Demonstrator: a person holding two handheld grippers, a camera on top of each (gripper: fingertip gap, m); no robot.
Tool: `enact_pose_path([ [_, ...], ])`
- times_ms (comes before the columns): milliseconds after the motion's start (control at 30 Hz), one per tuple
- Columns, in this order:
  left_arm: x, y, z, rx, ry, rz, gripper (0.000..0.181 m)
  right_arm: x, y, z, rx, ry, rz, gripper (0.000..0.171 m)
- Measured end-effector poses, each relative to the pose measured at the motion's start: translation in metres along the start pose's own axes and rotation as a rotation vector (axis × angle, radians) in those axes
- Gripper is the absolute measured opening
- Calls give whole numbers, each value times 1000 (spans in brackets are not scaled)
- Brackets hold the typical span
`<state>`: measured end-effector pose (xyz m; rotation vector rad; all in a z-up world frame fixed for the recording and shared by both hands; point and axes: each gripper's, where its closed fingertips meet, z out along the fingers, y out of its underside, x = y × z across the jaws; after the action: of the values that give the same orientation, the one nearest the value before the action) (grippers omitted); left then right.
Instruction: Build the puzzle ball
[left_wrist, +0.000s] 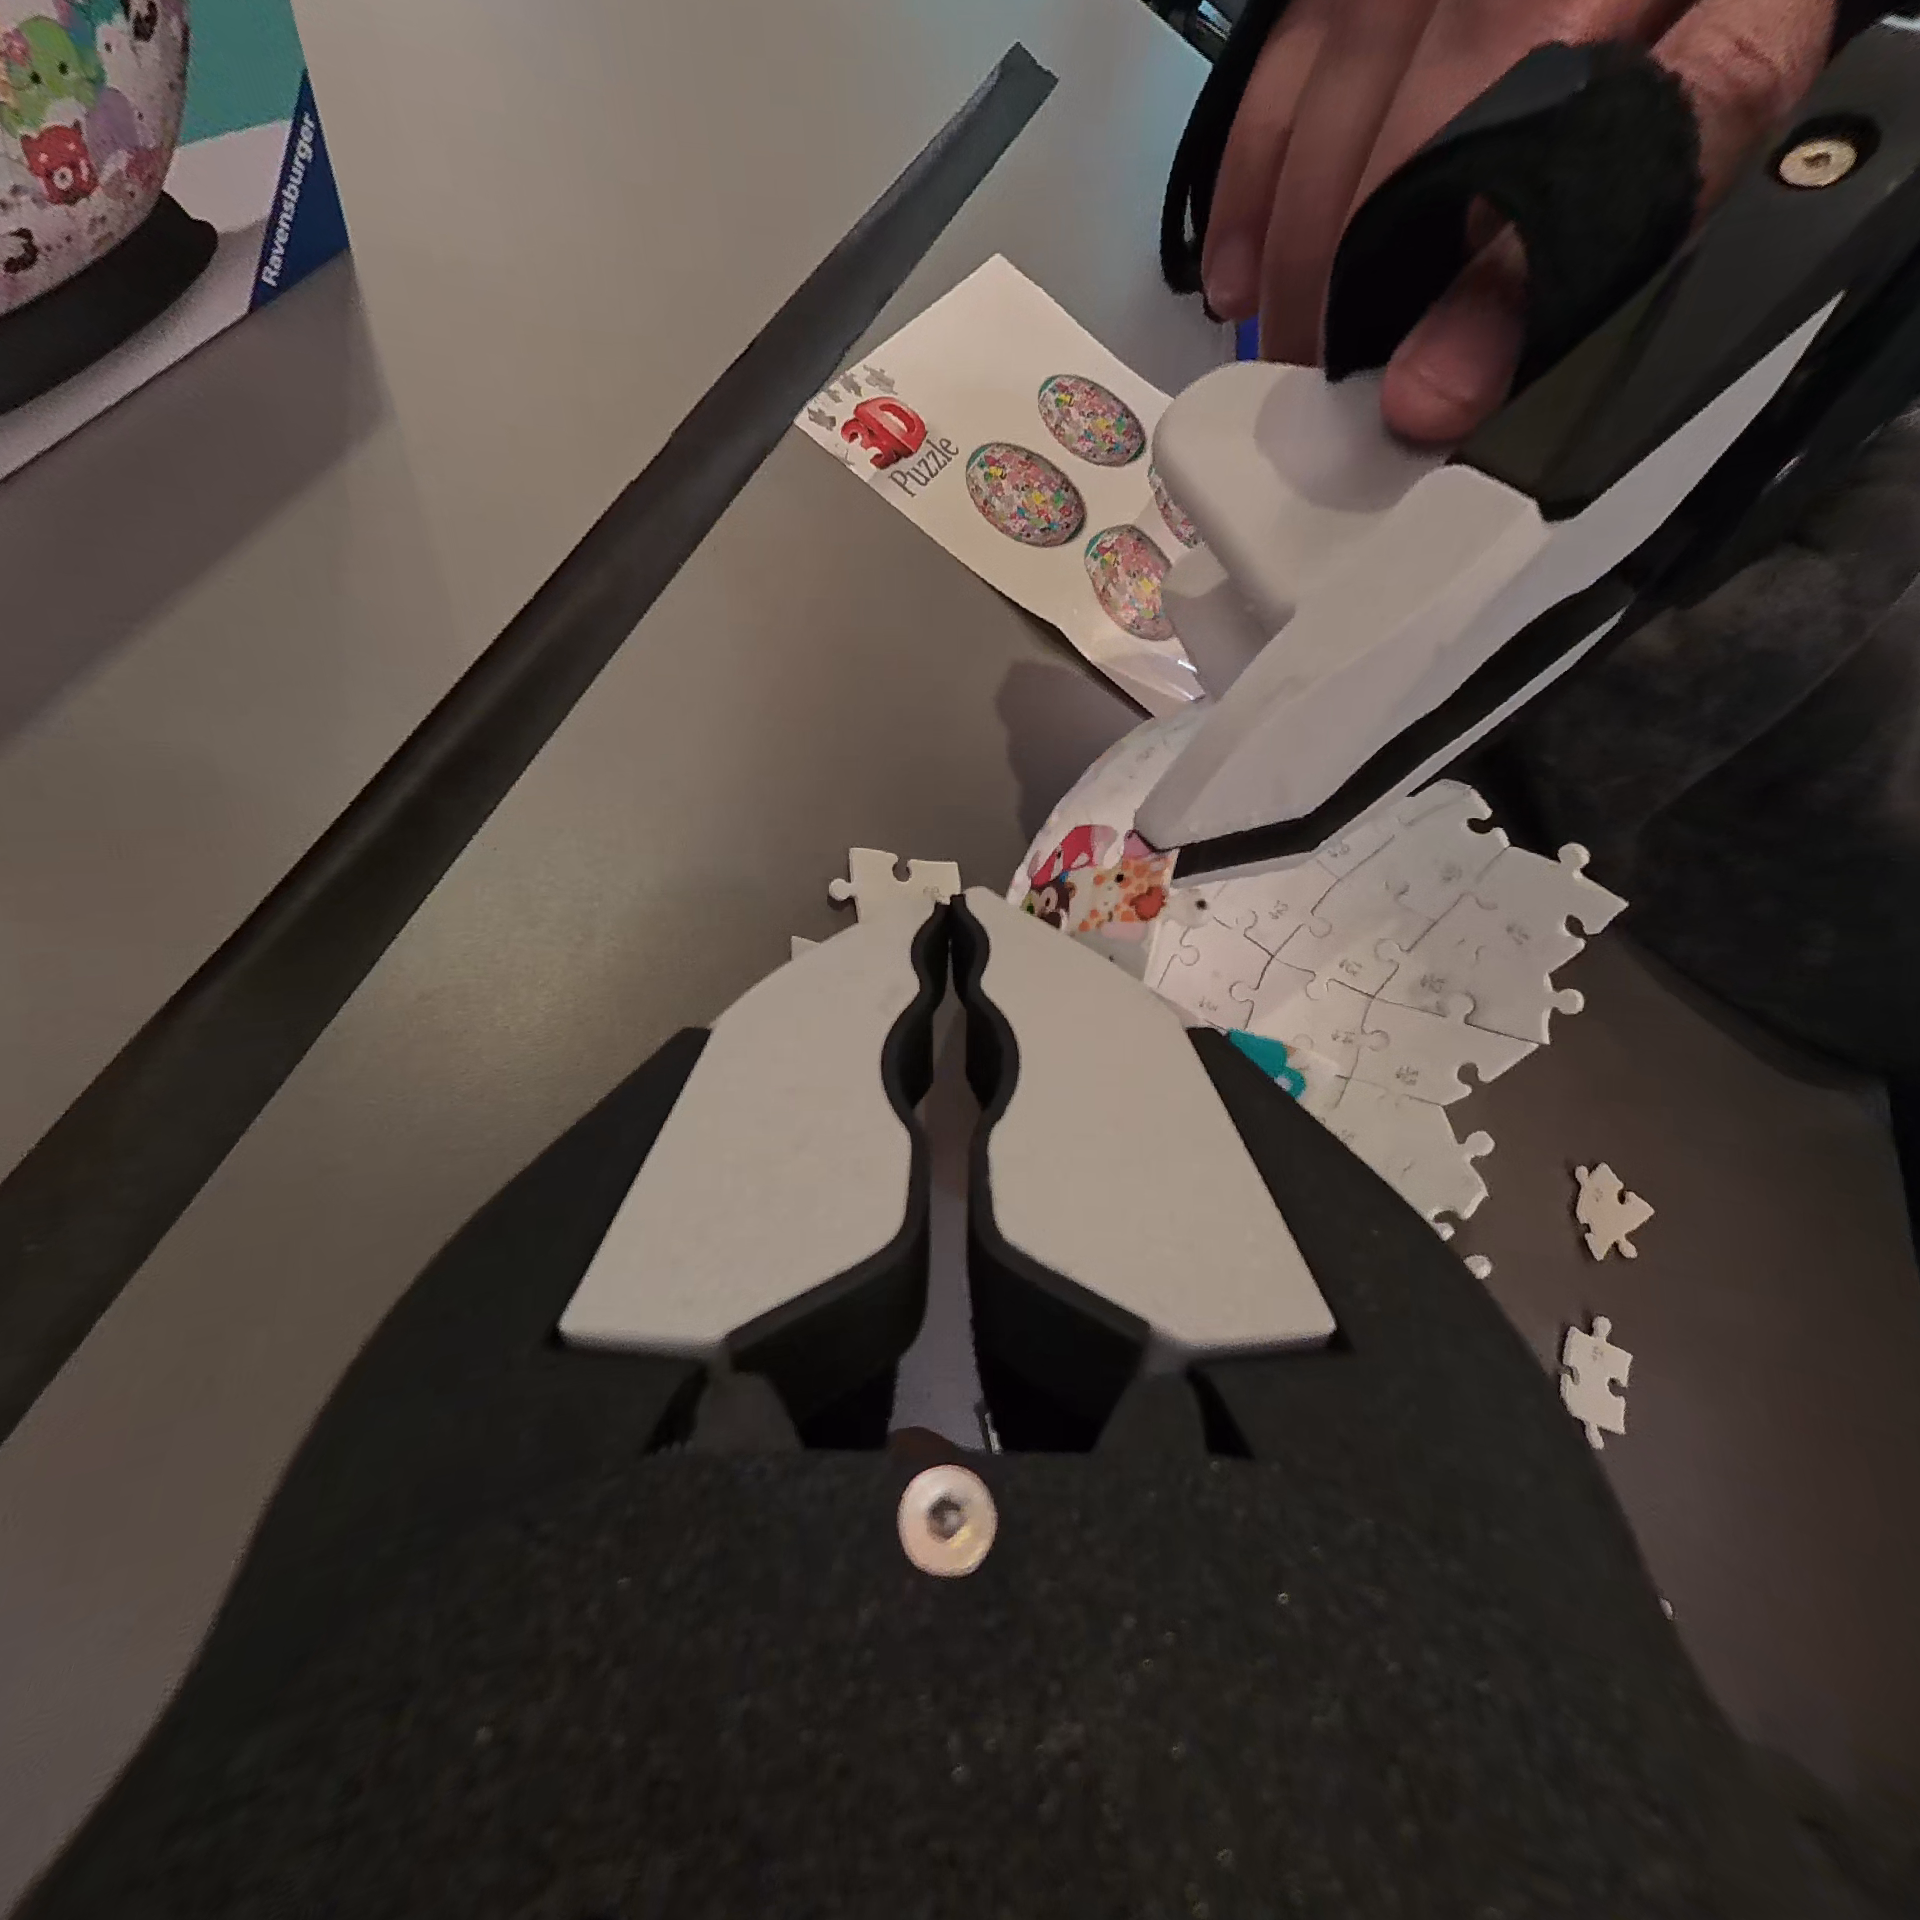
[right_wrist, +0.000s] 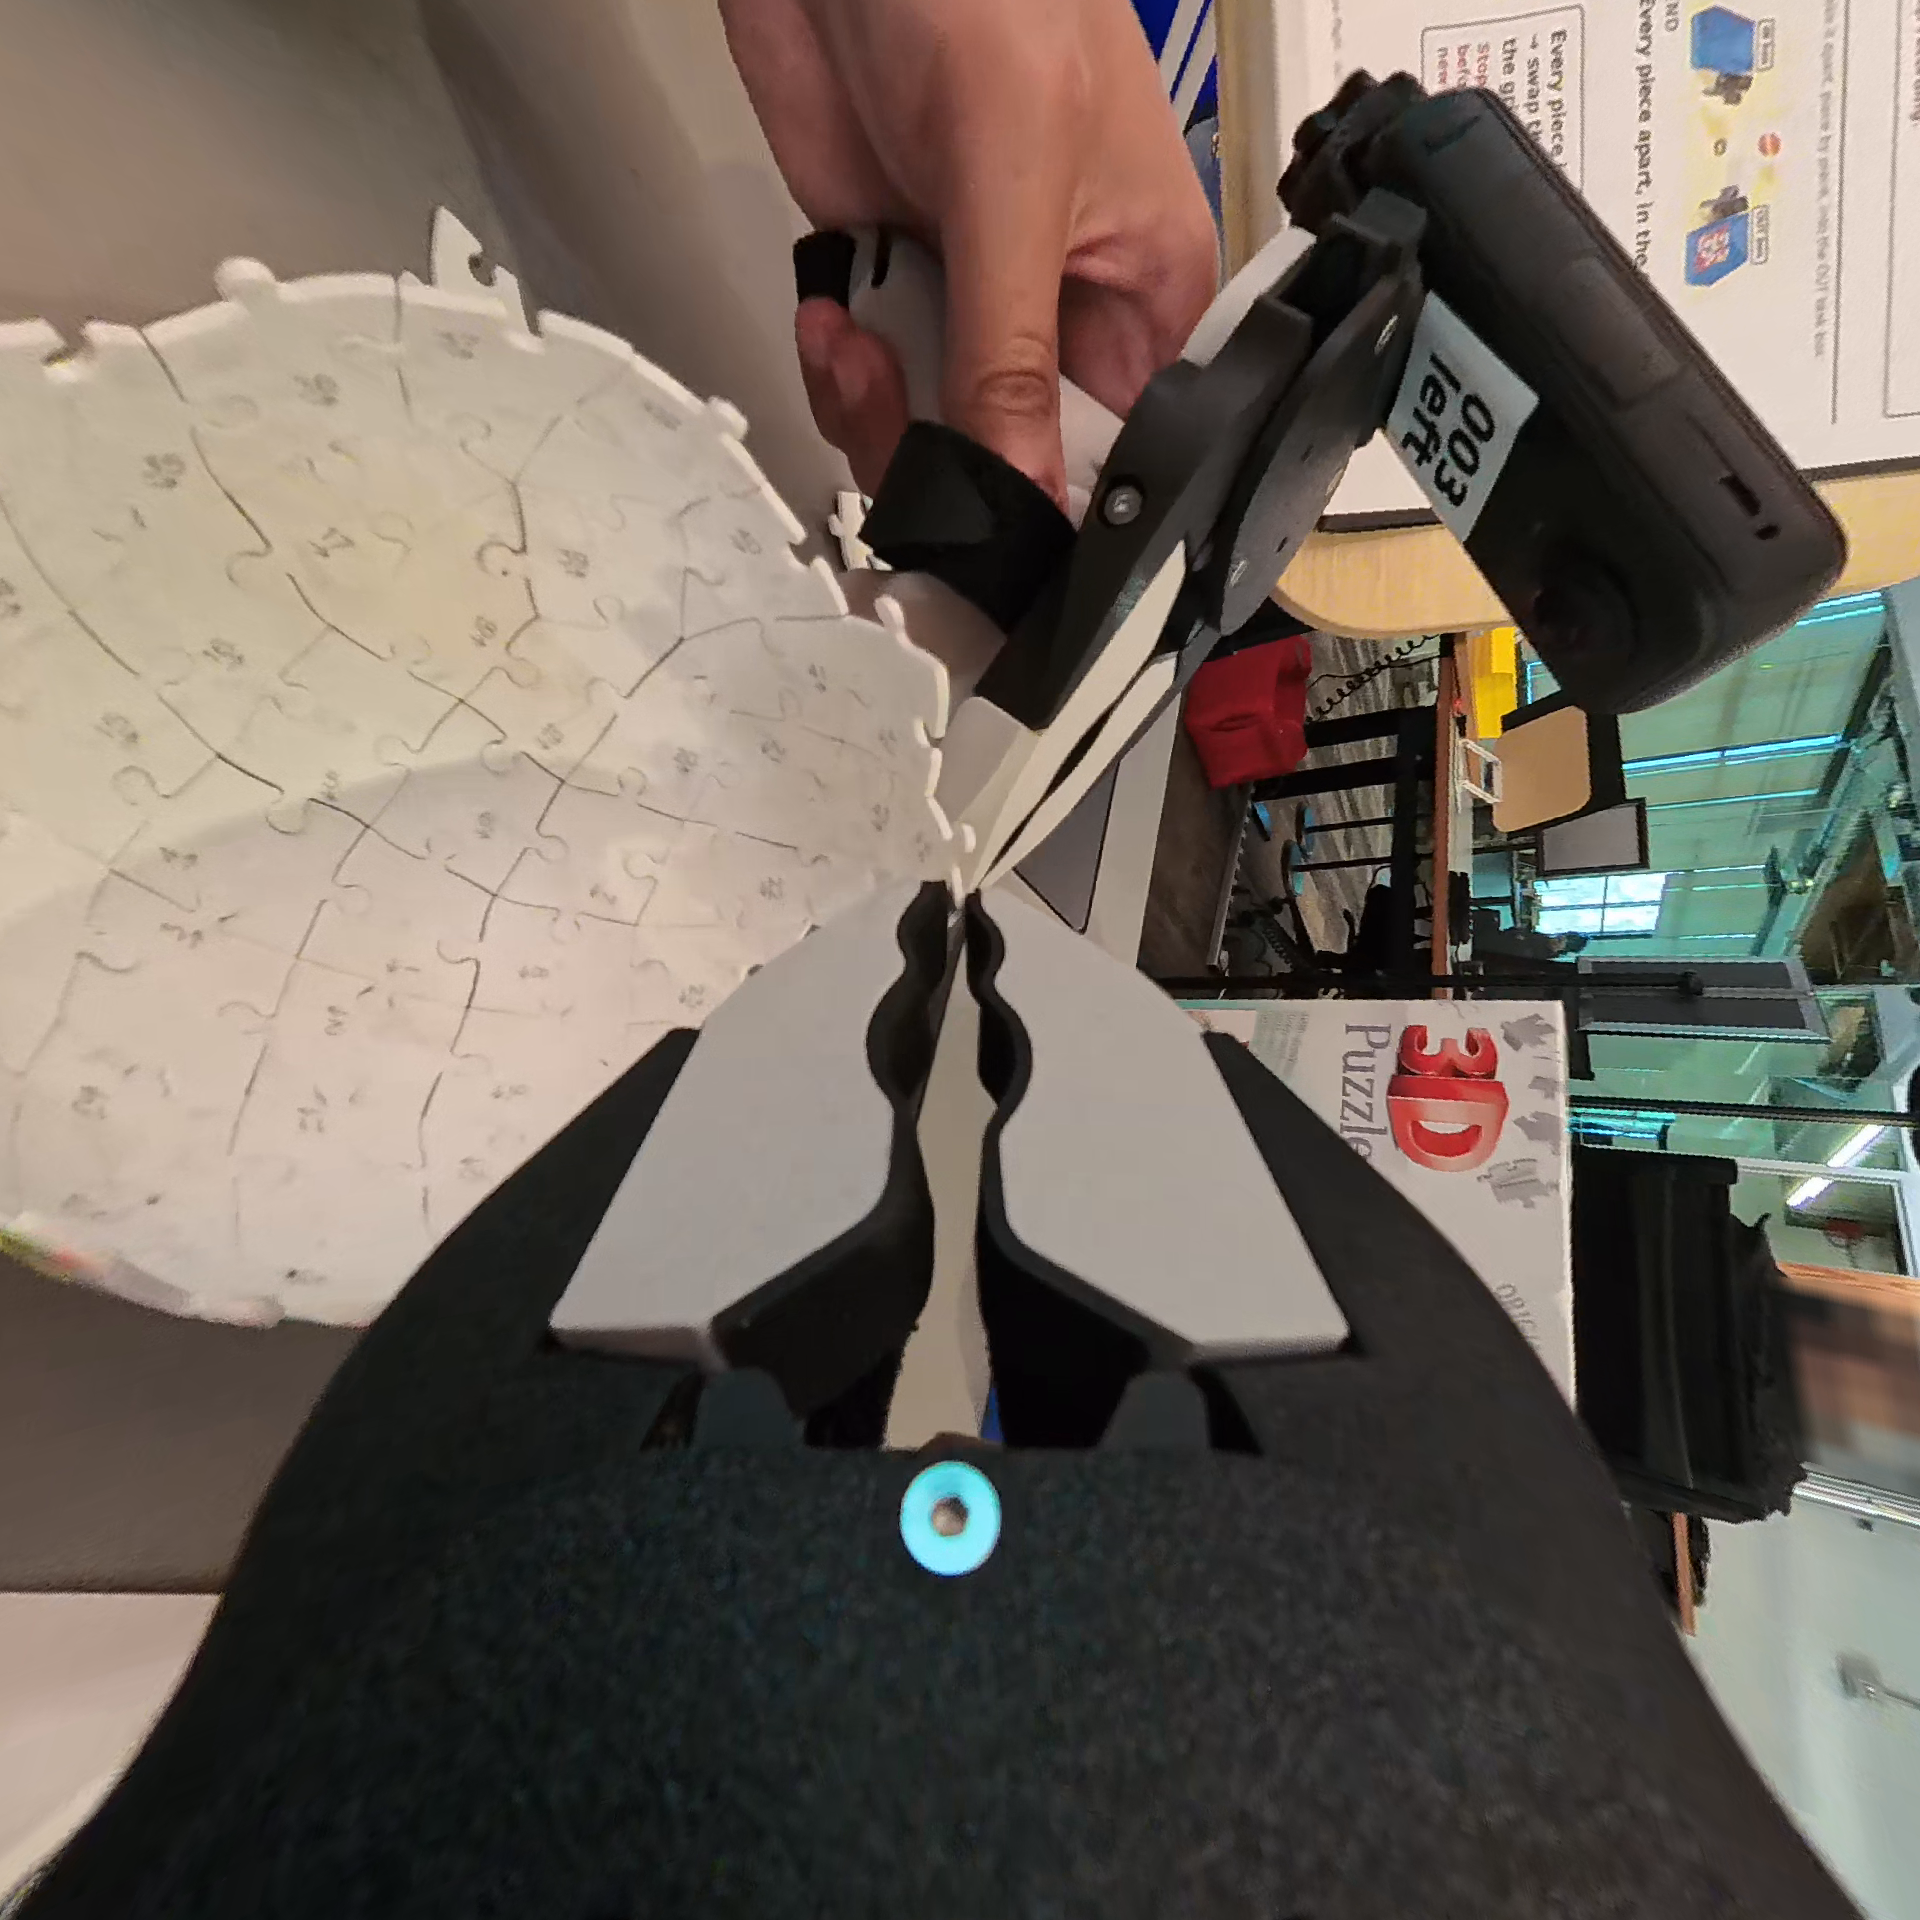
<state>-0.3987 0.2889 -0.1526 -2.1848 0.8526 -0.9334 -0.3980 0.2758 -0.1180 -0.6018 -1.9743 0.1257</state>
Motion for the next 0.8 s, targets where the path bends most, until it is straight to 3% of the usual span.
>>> enact_pose_path([
  [233,-1,-6,-14,25,-14,-11,0,-1,0,0,-14,-2,-8,3],
  [333,7,-13,-25,30,-6,6,13,-1,0,0,-21,-2,-14,3],
  [533,25,-18,-31,-41,-97,155,22,-1,0,0,-27,-6,0,3],
  [800,28,-9,-19,-153,-192,251,9,-1,1,0,-34,-7,6,3],
])
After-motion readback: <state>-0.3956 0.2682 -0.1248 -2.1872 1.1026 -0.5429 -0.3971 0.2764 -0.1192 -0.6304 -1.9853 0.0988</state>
